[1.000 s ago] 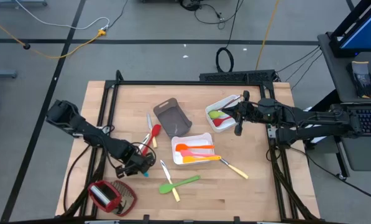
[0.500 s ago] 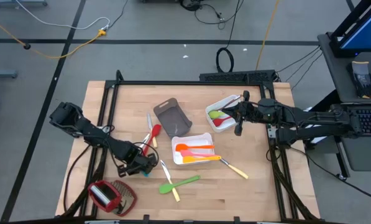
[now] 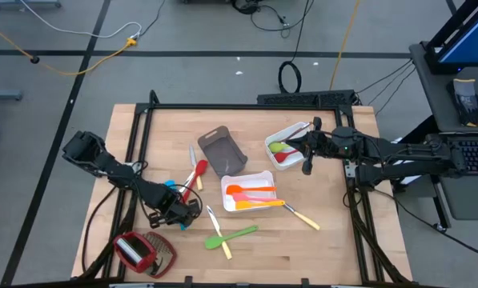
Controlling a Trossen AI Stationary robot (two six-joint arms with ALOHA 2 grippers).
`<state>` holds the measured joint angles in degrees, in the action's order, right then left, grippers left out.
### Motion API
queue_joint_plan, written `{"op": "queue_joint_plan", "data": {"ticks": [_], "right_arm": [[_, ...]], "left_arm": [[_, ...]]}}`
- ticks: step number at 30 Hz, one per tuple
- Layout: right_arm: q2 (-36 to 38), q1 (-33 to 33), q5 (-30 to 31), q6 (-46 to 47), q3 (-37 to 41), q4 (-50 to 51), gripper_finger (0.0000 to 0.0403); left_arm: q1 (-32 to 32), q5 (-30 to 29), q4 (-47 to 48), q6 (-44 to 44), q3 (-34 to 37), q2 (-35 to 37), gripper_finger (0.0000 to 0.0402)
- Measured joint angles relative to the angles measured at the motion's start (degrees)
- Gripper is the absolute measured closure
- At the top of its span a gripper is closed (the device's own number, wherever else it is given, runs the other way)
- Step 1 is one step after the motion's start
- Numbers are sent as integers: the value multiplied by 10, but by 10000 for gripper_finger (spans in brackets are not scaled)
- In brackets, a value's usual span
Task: Pick & Place Kitchen Items
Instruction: Put the blue spatula into bottom white bin
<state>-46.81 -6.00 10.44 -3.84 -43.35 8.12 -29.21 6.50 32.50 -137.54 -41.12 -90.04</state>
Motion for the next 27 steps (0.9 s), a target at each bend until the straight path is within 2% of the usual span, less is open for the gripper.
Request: {"op": "queue_joint_plan", "data": {"ticks": [12, 16, 27], "right_arm": [[0, 0, 0, 1, 0, -1, 394], [0, 0, 0, 1, 0, -1, 394], [0, 0, 0, 8, 0, 0, 395]], "left_arm": [[-40, -73, 34, -38, 4, 41, 373], [-48, -119, 62, -39, 7, 61, 373], [-58, -205, 50, 11, 5, 136, 374]]}}
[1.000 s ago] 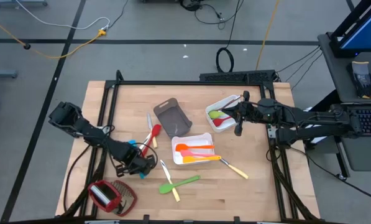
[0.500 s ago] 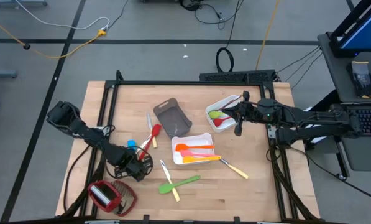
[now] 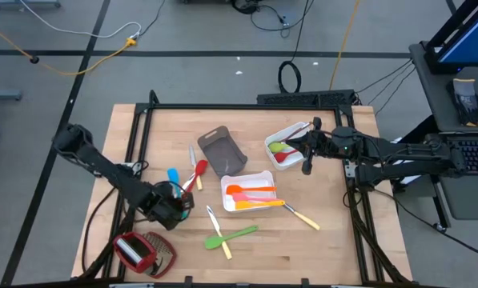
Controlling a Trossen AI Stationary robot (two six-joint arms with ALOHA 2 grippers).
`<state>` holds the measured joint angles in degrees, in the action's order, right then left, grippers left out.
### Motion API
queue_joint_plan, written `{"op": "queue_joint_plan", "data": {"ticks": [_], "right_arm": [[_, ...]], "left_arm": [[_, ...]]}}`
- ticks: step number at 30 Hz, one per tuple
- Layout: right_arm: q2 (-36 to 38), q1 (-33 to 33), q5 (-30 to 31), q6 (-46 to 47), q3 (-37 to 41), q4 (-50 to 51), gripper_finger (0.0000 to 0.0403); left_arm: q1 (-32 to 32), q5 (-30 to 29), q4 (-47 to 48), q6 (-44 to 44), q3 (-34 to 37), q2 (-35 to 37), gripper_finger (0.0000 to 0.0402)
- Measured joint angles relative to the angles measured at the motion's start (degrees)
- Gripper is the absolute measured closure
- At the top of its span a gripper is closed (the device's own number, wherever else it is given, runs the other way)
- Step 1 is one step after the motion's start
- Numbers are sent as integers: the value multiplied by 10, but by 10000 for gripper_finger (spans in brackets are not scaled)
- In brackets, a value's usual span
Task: Pick & Place Kitchen Items
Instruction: Put the blue spatula into bottom white bin
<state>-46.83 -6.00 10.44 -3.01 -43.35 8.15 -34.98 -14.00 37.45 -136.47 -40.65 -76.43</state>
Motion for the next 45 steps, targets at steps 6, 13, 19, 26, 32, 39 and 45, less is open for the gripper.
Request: {"op": "queue_joint_plan", "data": {"ticks": [6, 13, 19, 26, 32, 39, 45], "right_arm": [[0, 0, 0, 43, 0, 5, 394], [0, 0, 0, 90, 0, 5, 394], [-5, 0, -1, 156, 0, 4, 394], [-36, 0, -3, 191, 0, 4, 394], [-64, 0, -33, 194, 0, 4, 394], [-78, 0, -33, 164, 0, 4, 394], [-78, 0, -33, 153, 0, 3, 394]], "left_arm": [[-9, -103, -40, 79, -1, 49, 377], [-5, -216, -138, 255, -2, 94, 401], [21, -215, -232, 407, -2, 98, 401], [58, -220, -330, 494, -2, 98, 401], [61, -220, -317, 504, -2, 98, 398], [60, -219, -297, 529, -3, 92, 397], [62, -219, -297, 524, -3, 54, 358]]}}
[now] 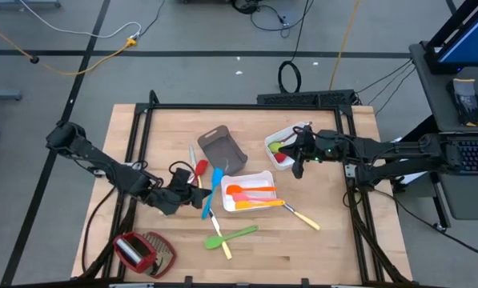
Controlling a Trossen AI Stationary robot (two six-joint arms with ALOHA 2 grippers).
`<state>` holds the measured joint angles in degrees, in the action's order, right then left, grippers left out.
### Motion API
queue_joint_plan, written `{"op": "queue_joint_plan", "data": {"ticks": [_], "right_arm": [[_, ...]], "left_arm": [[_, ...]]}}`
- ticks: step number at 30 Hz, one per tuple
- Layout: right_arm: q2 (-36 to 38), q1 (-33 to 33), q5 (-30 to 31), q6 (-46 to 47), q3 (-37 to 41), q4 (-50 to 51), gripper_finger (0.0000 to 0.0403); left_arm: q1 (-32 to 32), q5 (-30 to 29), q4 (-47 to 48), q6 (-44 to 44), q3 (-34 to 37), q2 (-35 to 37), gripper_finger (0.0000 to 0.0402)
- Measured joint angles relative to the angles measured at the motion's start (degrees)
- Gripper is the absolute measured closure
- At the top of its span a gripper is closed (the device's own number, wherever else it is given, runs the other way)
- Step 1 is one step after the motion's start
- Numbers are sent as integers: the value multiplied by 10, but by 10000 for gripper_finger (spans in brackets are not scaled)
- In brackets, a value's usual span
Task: Pick & Place Kitchen Items
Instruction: Put the blue spatula into bottom white bin
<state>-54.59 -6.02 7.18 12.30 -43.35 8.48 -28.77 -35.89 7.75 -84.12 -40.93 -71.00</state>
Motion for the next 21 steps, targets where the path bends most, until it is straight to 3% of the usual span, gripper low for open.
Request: {"op": "queue_joint_plan", "data": {"ticks": [13, 21], "right_arm": [[0, 0, 0, -77, 0, -1, 394], [0, 0, 0, -76, 0, -1, 394]], "left_arm": [[3, -1, 3, -35, 0, -89, 202], [10, 34, 80, -37, 0, -93, 168]]}}
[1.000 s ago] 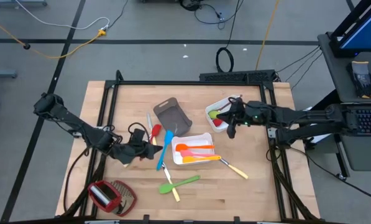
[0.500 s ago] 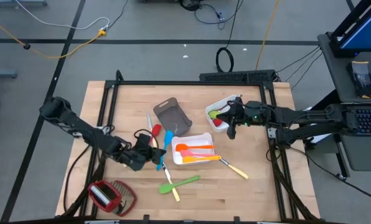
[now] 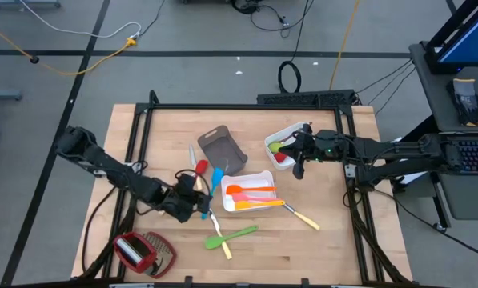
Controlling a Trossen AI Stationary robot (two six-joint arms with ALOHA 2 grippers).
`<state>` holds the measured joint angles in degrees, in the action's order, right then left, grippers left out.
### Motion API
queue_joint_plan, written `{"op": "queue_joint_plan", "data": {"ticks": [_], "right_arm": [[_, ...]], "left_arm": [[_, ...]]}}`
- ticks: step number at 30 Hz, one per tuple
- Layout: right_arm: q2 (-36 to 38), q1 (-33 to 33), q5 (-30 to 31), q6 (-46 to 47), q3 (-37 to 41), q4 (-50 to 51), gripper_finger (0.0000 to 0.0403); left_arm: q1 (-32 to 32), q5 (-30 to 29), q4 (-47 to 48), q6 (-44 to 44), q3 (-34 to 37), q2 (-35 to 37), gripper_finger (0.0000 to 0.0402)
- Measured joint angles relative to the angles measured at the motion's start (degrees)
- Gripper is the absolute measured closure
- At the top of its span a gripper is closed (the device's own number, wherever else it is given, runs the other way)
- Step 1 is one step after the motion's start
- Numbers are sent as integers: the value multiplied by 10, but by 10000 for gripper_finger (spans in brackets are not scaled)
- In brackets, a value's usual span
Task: Pick & Place Kitchen Items
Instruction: Put the blue spatula into bottom white bin
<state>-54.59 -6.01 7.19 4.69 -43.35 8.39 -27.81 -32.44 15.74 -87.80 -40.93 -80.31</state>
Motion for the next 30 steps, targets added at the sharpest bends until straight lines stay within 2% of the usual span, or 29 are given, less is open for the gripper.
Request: {"op": "queue_joint_plan", "data": {"ticks": [4, 16, 30], "right_arm": [[0, 0, 0, 1, 0, 0, 394], [0, 0, 0, 5, 0, 0, 394], [0, 0, 2, 21, 0, 0, 394]], "left_arm": [[14, 21, 25, 29, 0, 0, 167], [55, 72, 22, 130, 0, 0, 167], [51, 86, 9, 139, 0, -15, 167]]}}
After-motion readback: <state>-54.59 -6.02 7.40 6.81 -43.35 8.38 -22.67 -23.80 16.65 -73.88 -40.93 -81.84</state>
